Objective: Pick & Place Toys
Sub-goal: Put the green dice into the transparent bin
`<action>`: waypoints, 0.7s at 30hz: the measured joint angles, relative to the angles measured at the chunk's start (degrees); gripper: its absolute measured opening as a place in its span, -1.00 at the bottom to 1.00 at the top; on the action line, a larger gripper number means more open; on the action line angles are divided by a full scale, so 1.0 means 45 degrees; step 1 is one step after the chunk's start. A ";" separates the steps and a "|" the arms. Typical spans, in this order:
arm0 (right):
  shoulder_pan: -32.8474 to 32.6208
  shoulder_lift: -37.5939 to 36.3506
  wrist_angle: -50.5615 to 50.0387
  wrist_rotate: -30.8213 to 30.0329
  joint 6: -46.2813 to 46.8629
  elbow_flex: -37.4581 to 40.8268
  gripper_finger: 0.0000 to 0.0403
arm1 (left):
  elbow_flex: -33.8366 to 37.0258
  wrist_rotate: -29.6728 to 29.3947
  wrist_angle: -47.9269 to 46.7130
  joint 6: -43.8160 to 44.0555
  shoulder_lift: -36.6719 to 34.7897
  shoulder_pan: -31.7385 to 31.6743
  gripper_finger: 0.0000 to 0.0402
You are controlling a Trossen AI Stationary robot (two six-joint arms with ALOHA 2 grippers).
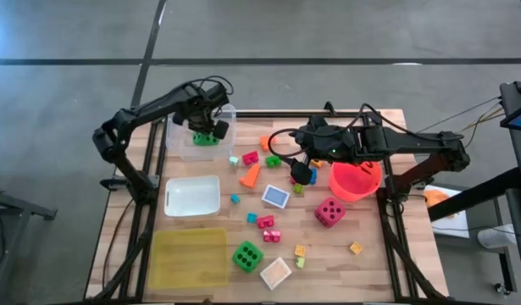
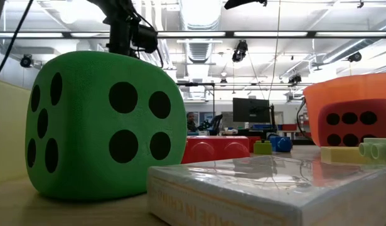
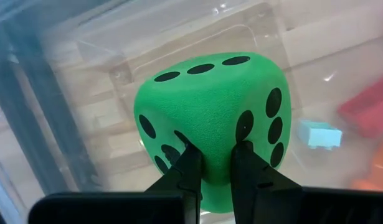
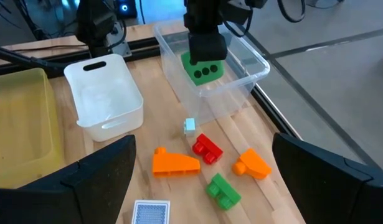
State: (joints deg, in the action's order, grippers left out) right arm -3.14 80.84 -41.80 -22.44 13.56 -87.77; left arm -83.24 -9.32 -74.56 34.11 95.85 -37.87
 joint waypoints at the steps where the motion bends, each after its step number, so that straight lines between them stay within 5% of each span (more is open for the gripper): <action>1: 0.0000 0.0000 -0.0004 0.0000 0.0004 0.0009 0.84 | 0.0013 0.0000 0.0009 -0.0005 0.0000 0.0000 -0.81; 21: 0.0000 0.0000 -0.0432 0.0093 0.0529 0.0020 0.84 | 0.1973 0.0399 0.1251 0.0434 -0.0087 -0.0034 -0.89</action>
State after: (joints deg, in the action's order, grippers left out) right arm -3.14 80.84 -43.75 -22.02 15.94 -87.68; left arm -74.36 -7.53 -68.94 36.06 95.46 -38.02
